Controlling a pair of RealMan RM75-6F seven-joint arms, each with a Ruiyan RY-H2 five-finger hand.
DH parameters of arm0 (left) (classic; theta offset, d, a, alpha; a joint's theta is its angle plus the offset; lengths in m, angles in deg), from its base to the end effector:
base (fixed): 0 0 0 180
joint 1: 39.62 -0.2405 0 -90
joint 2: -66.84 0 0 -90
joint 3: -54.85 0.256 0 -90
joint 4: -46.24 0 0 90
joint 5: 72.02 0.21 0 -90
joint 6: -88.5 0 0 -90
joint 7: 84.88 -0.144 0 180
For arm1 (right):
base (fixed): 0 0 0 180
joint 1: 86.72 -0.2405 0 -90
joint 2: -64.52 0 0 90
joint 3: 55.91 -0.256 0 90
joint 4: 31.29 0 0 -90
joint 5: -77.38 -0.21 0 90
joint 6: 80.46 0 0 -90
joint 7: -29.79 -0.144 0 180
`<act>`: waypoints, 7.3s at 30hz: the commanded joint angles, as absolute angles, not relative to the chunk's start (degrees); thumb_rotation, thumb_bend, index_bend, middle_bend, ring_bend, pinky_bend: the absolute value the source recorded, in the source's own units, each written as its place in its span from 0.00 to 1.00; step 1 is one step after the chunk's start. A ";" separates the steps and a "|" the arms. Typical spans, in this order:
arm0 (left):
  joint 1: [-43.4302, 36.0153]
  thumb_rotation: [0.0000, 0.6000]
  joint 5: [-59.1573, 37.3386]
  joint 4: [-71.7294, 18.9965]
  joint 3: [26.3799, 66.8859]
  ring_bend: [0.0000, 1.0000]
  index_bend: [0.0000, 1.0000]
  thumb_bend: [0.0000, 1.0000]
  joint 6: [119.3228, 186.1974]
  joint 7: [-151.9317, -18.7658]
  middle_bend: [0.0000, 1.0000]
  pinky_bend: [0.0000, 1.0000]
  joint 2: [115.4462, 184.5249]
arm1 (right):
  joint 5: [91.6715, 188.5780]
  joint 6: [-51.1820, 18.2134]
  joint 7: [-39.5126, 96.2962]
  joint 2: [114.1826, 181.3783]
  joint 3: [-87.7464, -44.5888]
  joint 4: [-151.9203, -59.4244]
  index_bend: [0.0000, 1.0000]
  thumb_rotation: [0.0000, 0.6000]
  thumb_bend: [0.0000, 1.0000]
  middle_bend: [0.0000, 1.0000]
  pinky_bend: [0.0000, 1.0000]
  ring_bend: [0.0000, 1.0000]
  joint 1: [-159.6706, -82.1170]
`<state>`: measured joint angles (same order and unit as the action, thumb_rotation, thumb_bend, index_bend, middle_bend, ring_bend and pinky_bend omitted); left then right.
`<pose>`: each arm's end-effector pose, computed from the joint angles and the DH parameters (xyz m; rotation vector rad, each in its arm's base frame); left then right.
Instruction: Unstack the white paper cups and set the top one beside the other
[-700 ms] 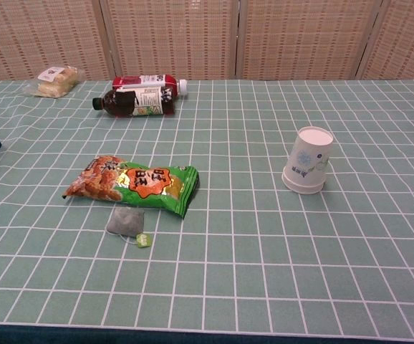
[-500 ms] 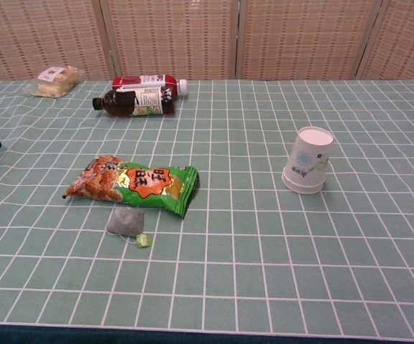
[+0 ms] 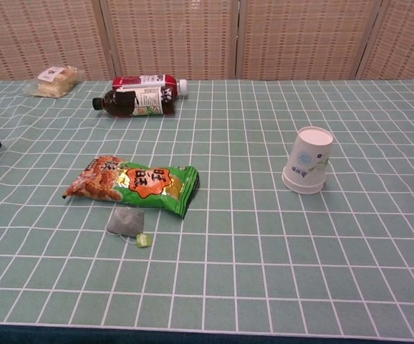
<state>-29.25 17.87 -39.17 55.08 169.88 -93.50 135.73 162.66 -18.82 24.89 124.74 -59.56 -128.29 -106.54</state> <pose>-0.3087 0.2003 0.1236 -1.6157 -0.7361 -0.7941 -0.2667 -0.2489 0.1225 1.7279 -1.0951 0.8708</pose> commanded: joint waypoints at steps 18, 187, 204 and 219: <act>-30.47 1.00 18.34 -40.56 55.02 0.14 0.21 0.40 172.13 -93.24 0.17 0.20 134.55 | 133.99 -46.98 26.94 127.88 -68.41 -128.41 0.11 1.00 0.27 0.00 0.00 0.00 -132.30; -29.59 1.00 16.40 -39.55 54.76 0.14 0.21 0.40 169.08 -96.73 0.17 0.20 136.65 | 161.91 -26.56 12.69 114.82 -60.11 -132.62 0.00 1.00 0.29 0.00 0.00 0.00 -114.60; -28.96 1.00 14.92 -38.60 54.04 0.14 0.21 0.40 167.75 -94.09 0.17 0.20 136.06 | 166.19 -6.93 21.73 129.59 -54.19 -115.13 0.00 1.00 0.29 0.00 0.00 0.00 -100.19; -28.91 1.00 14.12 -38.06 53.93 0.14 0.21 0.40 167.41 -94.01 0.17 0.20 136.13 | 167.15 -5.63 19.63 132.70 -53.90 -110.45 0.00 1.00 0.29 0.00 0.00 0.00 -99.00</act>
